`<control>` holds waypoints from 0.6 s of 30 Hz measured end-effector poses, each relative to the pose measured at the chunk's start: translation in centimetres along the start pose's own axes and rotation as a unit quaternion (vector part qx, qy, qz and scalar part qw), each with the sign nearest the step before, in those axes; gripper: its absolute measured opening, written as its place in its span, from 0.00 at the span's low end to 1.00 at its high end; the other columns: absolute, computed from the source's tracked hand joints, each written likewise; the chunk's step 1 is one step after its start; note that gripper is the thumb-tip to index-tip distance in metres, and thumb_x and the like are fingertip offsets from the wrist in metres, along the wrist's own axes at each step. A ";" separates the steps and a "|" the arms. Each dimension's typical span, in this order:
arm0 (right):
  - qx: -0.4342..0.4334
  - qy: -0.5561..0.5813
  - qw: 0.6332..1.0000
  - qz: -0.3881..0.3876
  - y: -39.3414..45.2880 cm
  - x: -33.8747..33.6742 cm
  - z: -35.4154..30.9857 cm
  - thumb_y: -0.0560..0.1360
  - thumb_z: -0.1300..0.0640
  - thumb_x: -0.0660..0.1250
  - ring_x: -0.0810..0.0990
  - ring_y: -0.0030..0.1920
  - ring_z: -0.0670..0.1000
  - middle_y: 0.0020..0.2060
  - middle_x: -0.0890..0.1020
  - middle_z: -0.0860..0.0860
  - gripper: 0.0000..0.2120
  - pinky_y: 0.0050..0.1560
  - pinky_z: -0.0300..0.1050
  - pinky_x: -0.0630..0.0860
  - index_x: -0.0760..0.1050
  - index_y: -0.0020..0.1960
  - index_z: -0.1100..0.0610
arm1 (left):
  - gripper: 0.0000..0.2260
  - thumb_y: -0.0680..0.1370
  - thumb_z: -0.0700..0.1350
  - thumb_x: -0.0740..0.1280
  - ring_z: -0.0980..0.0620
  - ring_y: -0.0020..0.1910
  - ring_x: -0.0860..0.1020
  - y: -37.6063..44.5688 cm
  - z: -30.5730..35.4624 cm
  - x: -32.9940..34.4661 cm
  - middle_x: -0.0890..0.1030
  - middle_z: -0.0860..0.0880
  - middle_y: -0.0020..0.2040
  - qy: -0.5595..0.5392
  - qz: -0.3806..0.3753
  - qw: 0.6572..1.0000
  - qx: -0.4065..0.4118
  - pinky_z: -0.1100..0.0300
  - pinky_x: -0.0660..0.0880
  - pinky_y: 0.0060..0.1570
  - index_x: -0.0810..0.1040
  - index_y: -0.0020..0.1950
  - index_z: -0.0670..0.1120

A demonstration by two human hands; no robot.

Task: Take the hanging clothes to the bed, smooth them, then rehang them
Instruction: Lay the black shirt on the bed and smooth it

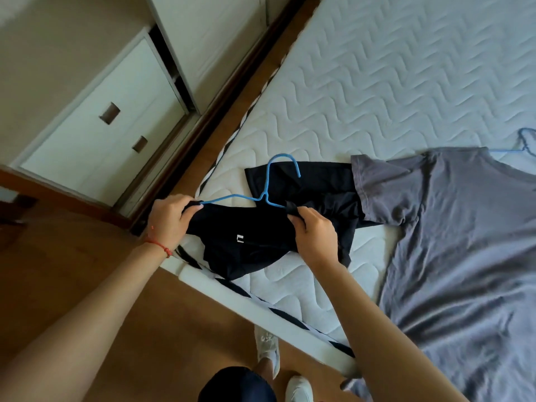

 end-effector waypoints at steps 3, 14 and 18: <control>-0.062 0.014 0.998 0.026 -2.4 -3.2 -4.1 0.77 0.56 0.62 0.75 0.36 0.54 0.36 0.76 0.53 0.10 0.35 0.49 0.72 0.76 0.44 0.62 | 0.07 0.74 0.38 0.67 0.40 0.32 0.79 -3.4 1.7 -5.6 0.81 0.38 0.34 0.010 0.067 0.998 0.002 0.52 0.75 0.33 0.80 0.42 0.34; -0.200 0.034 0.976 0.072 -11.0 -15.3 -18.9 0.77 0.52 0.62 0.78 0.45 0.53 0.46 0.81 0.52 0.11 0.43 0.48 0.73 0.77 0.51 0.58 | 0.08 0.74 0.38 0.67 0.39 0.34 0.79 -14.2 7.0 -25.2 0.81 0.36 0.35 -0.037 0.292 0.953 -0.069 0.50 0.75 0.37 0.79 0.41 0.33; -0.257 0.050 0.962 0.081 -13.7 -18.4 -25.3 0.78 0.53 0.61 0.79 0.51 0.52 0.52 0.81 0.50 0.11 0.48 0.47 0.75 0.76 0.57 0.53 | 0.08 0.75 0.39 0.67 0.38 0.38 0.79 -16.6 7.0 -33.0 0.82 0.35 0.38 -0.059 0.362 0.925 -0.102 0.50 0.73 0.41 0.80 0.44 0.33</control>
Point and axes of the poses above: each hand's wrist, its own y-axis towards the middle knuckle, its own x-axis out of the palm, z = x × y, the point moved 8 cm from there along y, towards the middle knuckle
